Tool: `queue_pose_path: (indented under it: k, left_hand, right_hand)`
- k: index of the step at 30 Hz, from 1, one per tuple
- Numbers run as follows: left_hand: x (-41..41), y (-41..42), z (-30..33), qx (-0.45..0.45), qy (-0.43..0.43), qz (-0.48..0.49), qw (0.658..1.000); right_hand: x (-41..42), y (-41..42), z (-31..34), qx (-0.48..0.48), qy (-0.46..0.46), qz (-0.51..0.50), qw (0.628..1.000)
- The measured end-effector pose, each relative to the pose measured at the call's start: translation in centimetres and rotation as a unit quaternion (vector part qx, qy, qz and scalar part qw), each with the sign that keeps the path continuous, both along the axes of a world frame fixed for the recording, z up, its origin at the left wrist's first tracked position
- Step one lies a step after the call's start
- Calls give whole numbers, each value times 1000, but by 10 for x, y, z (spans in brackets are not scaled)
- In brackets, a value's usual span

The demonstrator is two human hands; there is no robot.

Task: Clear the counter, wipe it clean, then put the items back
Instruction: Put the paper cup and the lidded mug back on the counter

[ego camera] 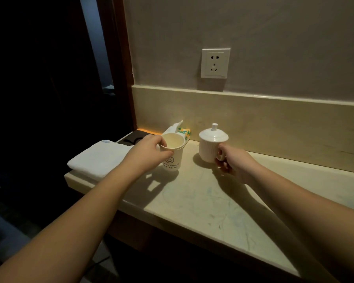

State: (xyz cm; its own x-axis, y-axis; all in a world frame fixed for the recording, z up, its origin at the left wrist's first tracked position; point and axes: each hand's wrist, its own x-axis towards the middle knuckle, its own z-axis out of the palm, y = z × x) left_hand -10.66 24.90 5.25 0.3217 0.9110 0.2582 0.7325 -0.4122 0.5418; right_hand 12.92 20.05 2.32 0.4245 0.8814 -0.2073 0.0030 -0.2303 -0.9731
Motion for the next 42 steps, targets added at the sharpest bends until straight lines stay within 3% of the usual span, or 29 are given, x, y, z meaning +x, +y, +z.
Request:
queue_pose_path:
  k: [7, 15, 31, 42]
  left_hand:
    - [36, 26, 8, 37, 33, -56, 997]
    - [69, 59, 8, 56, 119, -38, 991]
    - [18, 35, 4, 36, 23, -36, 998]
    - [0, 34, -6, 10, 21, -37, 999]
  right_hand:
    - [-8, 23, -3, 5, -23, -43, 999]
    - [-3, 36, -10, 3, -38, -79, 996]
    - [-24, 86, -14, 7, -14, -70, 997]
    - [-51, 106, -9, -37, -34, -22, 998]
